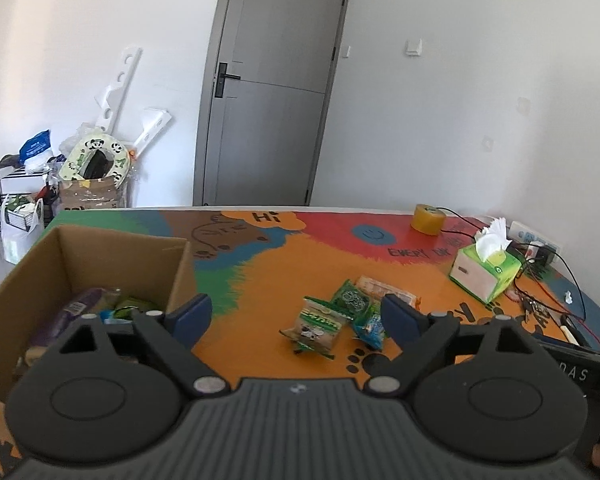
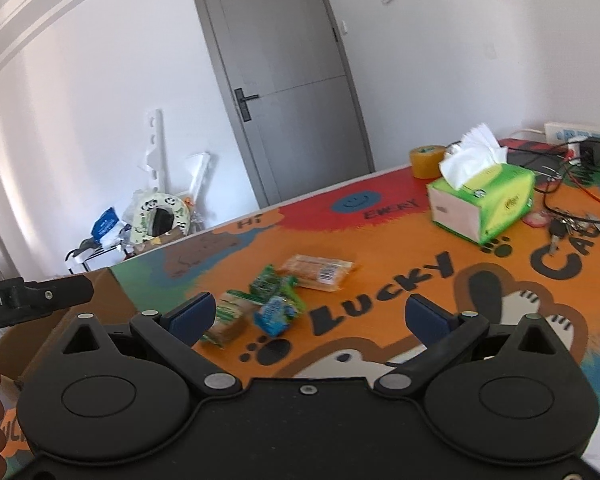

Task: Organize snacks
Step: 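Move both open grippers back to the snack pile, then grasp the green-white cracker pack with the left gripper while the right gripper grasps the blue-green packet, then carry both packets over the cardboard box with both grippers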

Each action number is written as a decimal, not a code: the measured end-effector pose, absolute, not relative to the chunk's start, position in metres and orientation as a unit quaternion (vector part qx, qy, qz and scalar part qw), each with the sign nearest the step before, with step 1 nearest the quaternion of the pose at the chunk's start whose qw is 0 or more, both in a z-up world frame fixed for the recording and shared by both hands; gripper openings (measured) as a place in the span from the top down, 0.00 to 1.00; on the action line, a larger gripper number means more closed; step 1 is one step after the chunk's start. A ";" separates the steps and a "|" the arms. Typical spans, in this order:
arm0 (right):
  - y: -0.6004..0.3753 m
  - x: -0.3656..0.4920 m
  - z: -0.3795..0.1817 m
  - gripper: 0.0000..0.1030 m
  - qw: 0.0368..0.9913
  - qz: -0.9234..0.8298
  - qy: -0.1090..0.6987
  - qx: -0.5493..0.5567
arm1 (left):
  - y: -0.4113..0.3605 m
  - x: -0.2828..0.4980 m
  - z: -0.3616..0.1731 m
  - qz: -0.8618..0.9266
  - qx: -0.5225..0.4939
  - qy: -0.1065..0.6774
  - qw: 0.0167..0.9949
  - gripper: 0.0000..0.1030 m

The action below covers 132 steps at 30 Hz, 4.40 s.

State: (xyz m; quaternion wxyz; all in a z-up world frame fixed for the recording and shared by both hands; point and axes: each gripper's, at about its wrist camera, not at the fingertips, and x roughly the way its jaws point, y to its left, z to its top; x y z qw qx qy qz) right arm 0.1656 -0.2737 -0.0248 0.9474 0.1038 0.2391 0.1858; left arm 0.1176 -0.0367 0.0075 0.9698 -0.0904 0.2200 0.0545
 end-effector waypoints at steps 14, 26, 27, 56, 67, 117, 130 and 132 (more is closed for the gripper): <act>-0.299 0.188 -0.048 0.00 0.936 0.179 0.271 0.133 | -0.061 0.150 -0.007 0.037 -0.079 0.244 0.966 0.10; -0.280 0.219 -0.059 0.06 0.919 0.217 0.295 0.147 | -0.065 0.186 -0.029 0.051 -0.072 0.272 0.958 0.12; -0.277 0.224 -0.060 0.08 0.917 0.220 0.298 0.149 | -0.064 0.189 -0.030 0.052 -0.071 0.275 0.957 0.12; -0.229 0.287 -0.086 0.72 0.887 0.261 0.353 0.143 | -0.054 0.247 -0.066 0.087 -0.080 0.324 0.939 0.16; -0.259 0.278 -0.089 0.72 0.895 0.235 0.342 0.163 | -0.070 0.259 -0.088 0.079 -0.053 0.341 0.935 0.16; -0.244 0.181 -0.024 0.72 0.917 0.258 0.267 0.147 | -0.051 0.133 -0.005 0.057 -0.088 0.227 0.968 0.46; -0.237 0.169 -0.007 0.72 0.921 0.265 0.250 0.141 | -0.036 0.115 0.015 0.062 -0.097 0.200 0.973 0.46; -0.233 0.168 -0.004 0.72 0.921 0.267 0.246 0.138 | -0.033 0.112 0.016 0.066 -0.100 0.198 0.973 0.46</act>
